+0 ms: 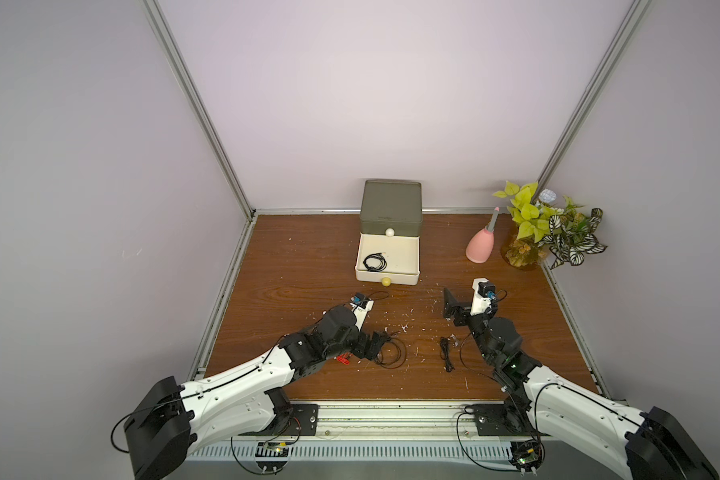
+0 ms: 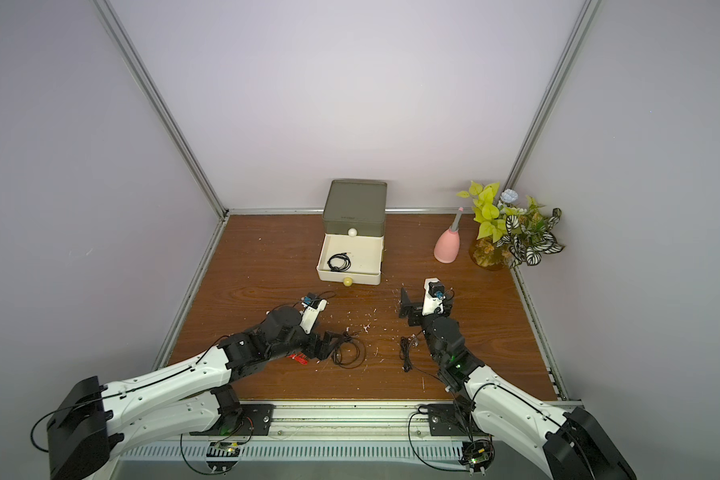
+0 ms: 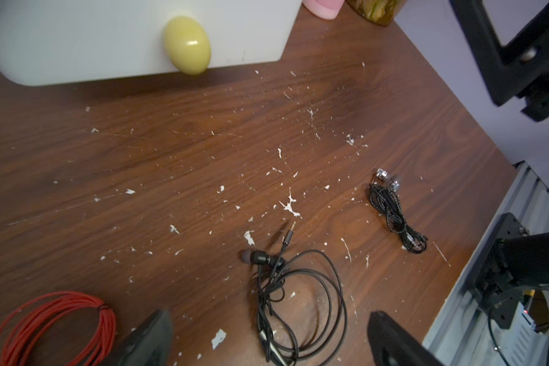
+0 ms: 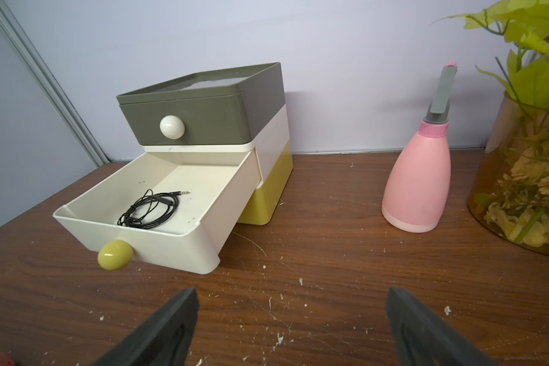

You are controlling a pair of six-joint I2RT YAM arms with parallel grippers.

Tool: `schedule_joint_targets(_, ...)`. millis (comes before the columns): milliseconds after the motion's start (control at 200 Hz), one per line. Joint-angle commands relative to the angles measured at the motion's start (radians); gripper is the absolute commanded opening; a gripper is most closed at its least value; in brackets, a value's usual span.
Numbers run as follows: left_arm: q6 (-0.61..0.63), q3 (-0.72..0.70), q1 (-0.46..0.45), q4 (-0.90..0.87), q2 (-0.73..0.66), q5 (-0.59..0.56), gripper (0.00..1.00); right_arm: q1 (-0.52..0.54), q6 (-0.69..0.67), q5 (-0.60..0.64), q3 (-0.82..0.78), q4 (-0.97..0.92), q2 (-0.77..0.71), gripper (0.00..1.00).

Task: Place the wired earphones into the drawer by color
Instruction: Pick up the wired earphones from the center of the board.

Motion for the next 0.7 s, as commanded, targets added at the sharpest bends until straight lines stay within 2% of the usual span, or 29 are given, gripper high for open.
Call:
schedule_joint_targets(0,-0.031,0.015,-0.019,-0.005,0.033,-0.034,0.89,-0.004,-0.013,0.034,-0.005,0.053,-0.031,0.99)
schedule_joint_targets(330,-0.052,0.007,-0.029,0.053,0.12,-0.028,0.76,-0.005,-0.016,0.059,-0.02,0.063,-0.054,0.99)
schedule_joint_targets(696,-0.049,0.035,-0.061,0.084,0.267,-0.037,0.67,-0.006,-0.019,0.07,-0.029,0.066,-0.072,0.99)
